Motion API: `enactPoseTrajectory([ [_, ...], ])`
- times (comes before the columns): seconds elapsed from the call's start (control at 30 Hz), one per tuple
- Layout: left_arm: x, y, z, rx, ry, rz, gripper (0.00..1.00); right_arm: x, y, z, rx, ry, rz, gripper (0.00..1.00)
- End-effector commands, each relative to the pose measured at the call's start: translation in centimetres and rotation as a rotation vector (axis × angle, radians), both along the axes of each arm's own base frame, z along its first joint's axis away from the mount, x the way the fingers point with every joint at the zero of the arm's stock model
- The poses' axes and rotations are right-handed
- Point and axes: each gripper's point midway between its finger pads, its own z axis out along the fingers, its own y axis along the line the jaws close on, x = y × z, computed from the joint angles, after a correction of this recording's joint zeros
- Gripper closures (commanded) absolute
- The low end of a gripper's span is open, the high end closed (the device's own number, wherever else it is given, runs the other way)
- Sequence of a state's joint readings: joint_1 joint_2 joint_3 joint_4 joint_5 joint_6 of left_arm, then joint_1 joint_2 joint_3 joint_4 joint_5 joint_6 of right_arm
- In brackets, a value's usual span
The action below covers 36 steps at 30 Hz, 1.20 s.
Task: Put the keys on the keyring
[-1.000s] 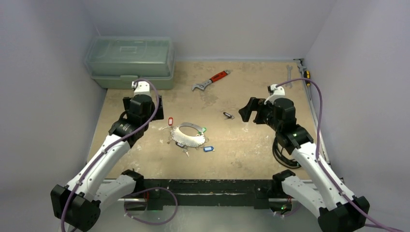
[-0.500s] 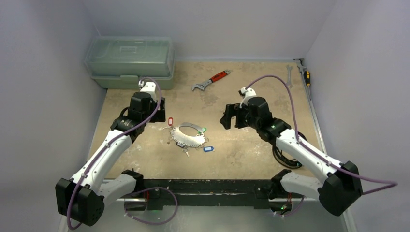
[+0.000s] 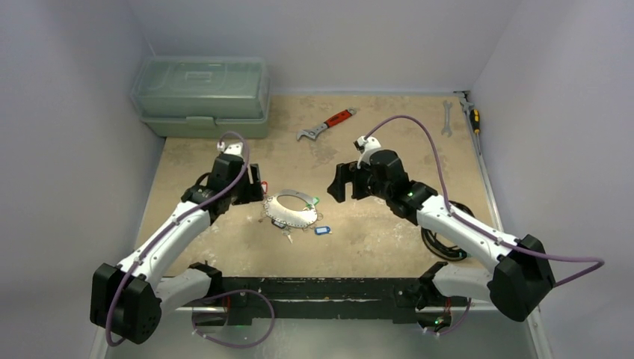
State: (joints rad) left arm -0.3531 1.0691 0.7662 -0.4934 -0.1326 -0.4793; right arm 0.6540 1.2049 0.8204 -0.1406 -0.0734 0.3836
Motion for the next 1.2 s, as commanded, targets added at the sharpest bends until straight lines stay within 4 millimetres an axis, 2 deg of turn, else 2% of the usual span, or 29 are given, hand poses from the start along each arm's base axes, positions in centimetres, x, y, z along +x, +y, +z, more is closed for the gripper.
enactPoseTrajectory([
  [0.0, -1.4, -1.2, -2.7, -0.095, 0.067, 0.051, 0.34, -0.5, 0.2, 1.1, 0.04, -0.046, 0.029, 0.05],
  [0.2, -2.2, -1.7, -5.6, -0.13, 0.104, 0.063, 0.43, -1.0, -0.2, 0.8, 0.02, -0.037, 0.038, 0.05],
  [0.3, -2.3, -1.9, -6.4, -0.14, 0.109, 0.053, 0.46, -1.2, -0.2, 0.6, 0.021, -0.035, 0.041, 0.05],
  [0.8, -2.6, -2.8, -8.7, -0.158, 0.099, -0.009, 0.62, -1.6, -0.4, -0.4, 0.01, -0.003, 0.035, 0.05],
  [1.17, -2.2, -2.6, -9.9, -0.128, 0.093, -0.019, 0.76, -1.6, -0.5, -0.7, 0.006, 0.009, 0.033, 0.05],
])
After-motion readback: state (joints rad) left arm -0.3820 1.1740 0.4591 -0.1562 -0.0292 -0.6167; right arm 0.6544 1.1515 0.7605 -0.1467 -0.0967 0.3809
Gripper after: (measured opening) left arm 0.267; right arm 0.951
